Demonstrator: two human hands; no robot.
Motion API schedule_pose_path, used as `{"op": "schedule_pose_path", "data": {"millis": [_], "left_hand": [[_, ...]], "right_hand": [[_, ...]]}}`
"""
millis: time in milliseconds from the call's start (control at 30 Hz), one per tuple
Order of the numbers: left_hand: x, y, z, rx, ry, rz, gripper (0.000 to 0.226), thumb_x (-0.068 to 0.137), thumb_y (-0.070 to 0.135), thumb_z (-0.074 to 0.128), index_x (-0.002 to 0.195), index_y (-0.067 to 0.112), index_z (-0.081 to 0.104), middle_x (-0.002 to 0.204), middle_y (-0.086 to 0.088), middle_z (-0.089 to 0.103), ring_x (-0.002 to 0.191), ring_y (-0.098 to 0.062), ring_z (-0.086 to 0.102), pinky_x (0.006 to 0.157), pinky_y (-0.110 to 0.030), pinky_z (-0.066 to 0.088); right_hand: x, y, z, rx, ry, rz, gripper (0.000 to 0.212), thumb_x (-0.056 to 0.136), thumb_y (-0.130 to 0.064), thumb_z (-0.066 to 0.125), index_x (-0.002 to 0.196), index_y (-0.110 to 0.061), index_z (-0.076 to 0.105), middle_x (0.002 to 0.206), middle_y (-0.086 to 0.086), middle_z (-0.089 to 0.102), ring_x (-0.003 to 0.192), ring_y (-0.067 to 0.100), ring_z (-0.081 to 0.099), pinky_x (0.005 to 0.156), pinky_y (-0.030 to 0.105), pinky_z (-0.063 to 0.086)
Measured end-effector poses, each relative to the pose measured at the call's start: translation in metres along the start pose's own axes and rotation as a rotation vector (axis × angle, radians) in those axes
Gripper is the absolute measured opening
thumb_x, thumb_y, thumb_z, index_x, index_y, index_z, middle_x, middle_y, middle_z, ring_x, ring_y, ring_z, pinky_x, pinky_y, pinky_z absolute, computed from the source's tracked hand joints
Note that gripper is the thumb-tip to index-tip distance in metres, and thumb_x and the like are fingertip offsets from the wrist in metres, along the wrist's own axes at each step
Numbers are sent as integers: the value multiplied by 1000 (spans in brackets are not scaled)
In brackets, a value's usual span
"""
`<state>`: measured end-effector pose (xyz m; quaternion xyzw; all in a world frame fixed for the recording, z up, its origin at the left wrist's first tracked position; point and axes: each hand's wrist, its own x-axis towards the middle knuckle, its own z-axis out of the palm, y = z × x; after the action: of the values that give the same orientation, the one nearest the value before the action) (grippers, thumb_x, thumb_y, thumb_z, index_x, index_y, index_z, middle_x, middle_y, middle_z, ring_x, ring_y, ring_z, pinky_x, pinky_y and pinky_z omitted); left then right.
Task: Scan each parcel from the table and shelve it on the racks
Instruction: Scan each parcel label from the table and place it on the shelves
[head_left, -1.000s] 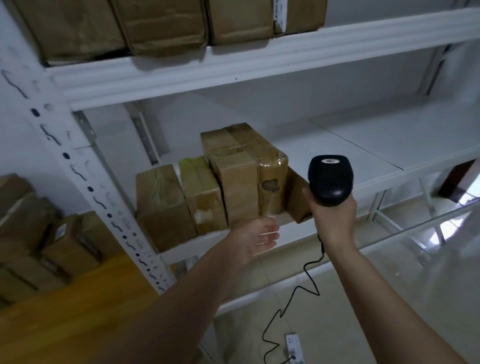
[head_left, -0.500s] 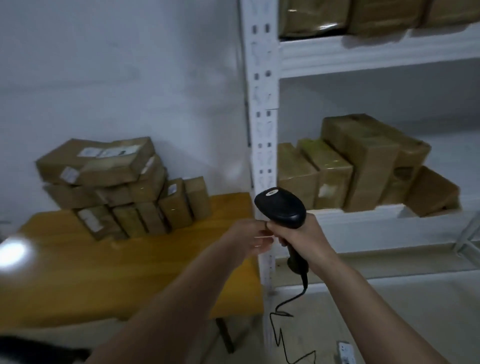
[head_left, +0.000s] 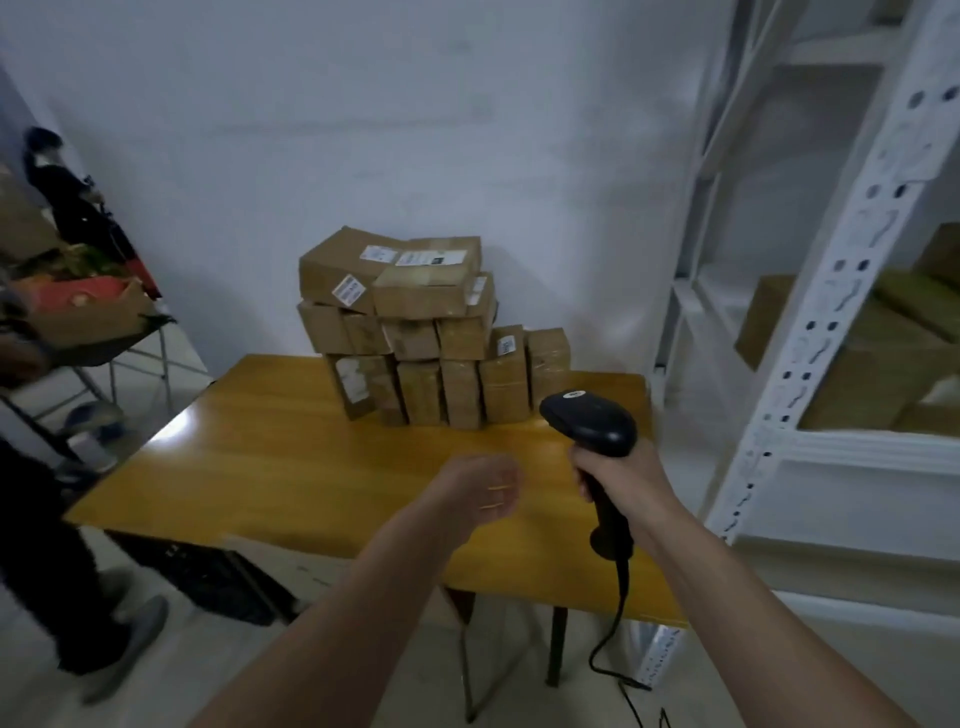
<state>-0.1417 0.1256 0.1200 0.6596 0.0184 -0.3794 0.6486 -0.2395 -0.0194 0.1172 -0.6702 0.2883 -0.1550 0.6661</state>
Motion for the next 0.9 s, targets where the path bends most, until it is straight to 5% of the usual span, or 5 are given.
{"op": "schedule_pose_path", "data": {"millis": [533,767,900], "left_hand": [[100,83,-95,-16,169,-28,9,91,13,66,91,6,60,99,-14,65,93,-27,64,87,-38,56],[168,154,-98,-168,193,-31,20,91,14,66,103,2,56,72,-7,49,63,-19,49,61,-31,45],[201,177,-104,-262,180,-28,61,84,25,75,135,4,50,75,-7,49,66,-18,49,69,-30,51]], "right_hand": [[128,-46,101,120,-66,4,7,83,-10,73,80,-5,69,57,4,64,51,17,59,51,28,49],[203,-70,123,149,-103,26,9,82,-10,74,81,-3,69,59,6,65,52,18,59,54,30,49],[233,-77,135,196,-116,61,12,81,-9,74,86,-3,66,61,7,64,50,17,58,51,29,48]]}}
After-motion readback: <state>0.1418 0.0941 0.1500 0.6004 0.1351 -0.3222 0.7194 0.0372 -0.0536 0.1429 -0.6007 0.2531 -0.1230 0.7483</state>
